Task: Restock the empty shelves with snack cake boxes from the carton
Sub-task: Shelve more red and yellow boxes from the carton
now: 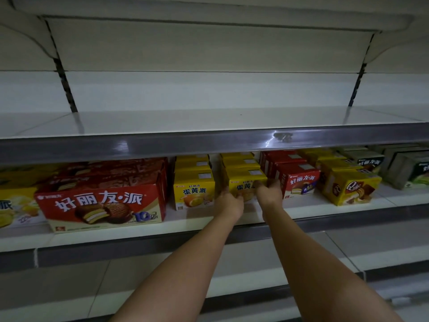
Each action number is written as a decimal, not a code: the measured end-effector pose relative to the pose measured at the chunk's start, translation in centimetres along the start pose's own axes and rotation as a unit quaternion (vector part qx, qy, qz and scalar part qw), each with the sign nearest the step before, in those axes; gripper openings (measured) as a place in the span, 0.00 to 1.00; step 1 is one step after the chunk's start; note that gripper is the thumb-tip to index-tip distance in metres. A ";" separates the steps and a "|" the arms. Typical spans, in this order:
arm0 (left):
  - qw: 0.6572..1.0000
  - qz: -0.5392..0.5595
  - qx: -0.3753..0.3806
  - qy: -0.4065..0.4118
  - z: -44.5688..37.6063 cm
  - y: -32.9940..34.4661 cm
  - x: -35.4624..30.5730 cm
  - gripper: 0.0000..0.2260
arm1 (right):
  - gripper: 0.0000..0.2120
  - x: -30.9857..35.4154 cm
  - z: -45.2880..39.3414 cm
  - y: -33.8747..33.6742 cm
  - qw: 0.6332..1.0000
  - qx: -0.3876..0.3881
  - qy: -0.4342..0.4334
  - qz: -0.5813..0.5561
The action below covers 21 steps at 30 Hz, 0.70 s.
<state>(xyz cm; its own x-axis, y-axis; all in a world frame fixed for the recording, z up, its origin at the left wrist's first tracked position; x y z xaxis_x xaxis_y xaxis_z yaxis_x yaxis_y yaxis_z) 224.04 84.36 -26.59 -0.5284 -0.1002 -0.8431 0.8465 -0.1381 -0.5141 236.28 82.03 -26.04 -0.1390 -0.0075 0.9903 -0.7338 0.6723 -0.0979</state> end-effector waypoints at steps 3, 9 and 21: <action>0.999 0.025 0.016 -0.014 0.1 0.4 -0.2 0.20 | 0.21 0.1 -0.1 -0.1 1.000 0.015 0.008 -0.017; 0.998 0.045 0.040 -0.017 0.3 0.4 -0.1 0.17 | 0.20 0.5 0.3 -0.2 0.999 0.041 0.014 -0.020; 0.997 -0.005 0.064 0.040 2.5 -2.5 0.1 0.20 | 0.32 1.8 4.9 -2.8 0.998 0.007 0.019 0.065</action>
<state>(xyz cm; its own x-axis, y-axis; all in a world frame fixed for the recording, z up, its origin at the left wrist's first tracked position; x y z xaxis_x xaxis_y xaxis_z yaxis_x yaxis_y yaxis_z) 221.69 82.28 -24.99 -0.5249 -0.0209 -0.8509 0.8237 -0.2645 -0.5016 234.85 76.48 -24.43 -0.2087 0.1076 0.9720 -0.7208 0.6549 -0.2272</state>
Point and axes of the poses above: each hand's wrist, its own z-axis away from the middle knuckle, its own y-axis out of the palm, x = y × z, the point moved 5 cm from there along -z, towards the middle knuckle, and after that the axes turned 7 degrees about -y, right-handed, at the moved point
